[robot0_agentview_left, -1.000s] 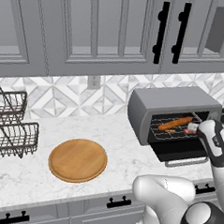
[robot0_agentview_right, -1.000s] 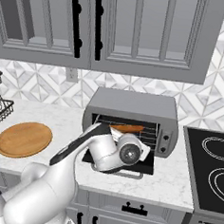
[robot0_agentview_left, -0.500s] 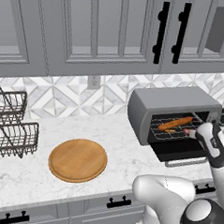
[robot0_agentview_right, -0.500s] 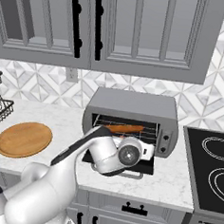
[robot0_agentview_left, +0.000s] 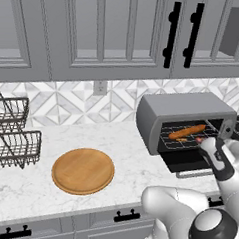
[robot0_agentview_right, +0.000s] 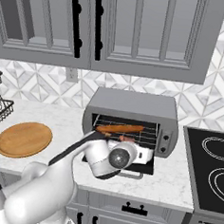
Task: Pick up the kebab skewer and baguette bread, and place them inside the toaster oven. Close the toaster oven door and start by setting the timer.
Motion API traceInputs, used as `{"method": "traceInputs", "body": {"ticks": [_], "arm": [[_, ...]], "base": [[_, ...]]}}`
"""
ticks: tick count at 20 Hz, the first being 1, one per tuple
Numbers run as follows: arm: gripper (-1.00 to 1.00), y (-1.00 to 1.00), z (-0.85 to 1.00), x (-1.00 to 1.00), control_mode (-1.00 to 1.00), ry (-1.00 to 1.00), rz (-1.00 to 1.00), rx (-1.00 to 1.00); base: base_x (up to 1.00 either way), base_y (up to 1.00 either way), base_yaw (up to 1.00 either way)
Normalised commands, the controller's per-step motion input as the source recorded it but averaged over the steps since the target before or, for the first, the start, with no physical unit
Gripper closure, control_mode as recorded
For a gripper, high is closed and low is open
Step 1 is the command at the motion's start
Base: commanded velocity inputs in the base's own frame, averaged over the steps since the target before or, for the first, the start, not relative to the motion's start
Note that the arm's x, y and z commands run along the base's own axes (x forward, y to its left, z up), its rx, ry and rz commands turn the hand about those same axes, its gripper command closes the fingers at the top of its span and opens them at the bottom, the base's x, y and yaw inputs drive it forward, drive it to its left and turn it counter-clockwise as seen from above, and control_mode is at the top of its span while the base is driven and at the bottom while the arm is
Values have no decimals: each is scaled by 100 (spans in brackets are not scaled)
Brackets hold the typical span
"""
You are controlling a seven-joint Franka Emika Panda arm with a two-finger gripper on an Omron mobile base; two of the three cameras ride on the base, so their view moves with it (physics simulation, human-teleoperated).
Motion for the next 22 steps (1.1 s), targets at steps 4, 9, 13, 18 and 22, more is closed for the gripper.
{"method": "traceInputs", "body": {"ticks": [4,9,13,18,22], "arm": [[-100,0,-27,0,-100,0,0,-10],[-100,8,-4,13,-100,0,0,-2],[-100,0,0,23,-100,0,0,0],[-100,0,0,11,-100,0,0,0],[-100,0,0,10,-100,0,0,0]], "base": [[0,0,0],[0,0,0],[0,0,0],[0,0,0],[0,0,0]]}}
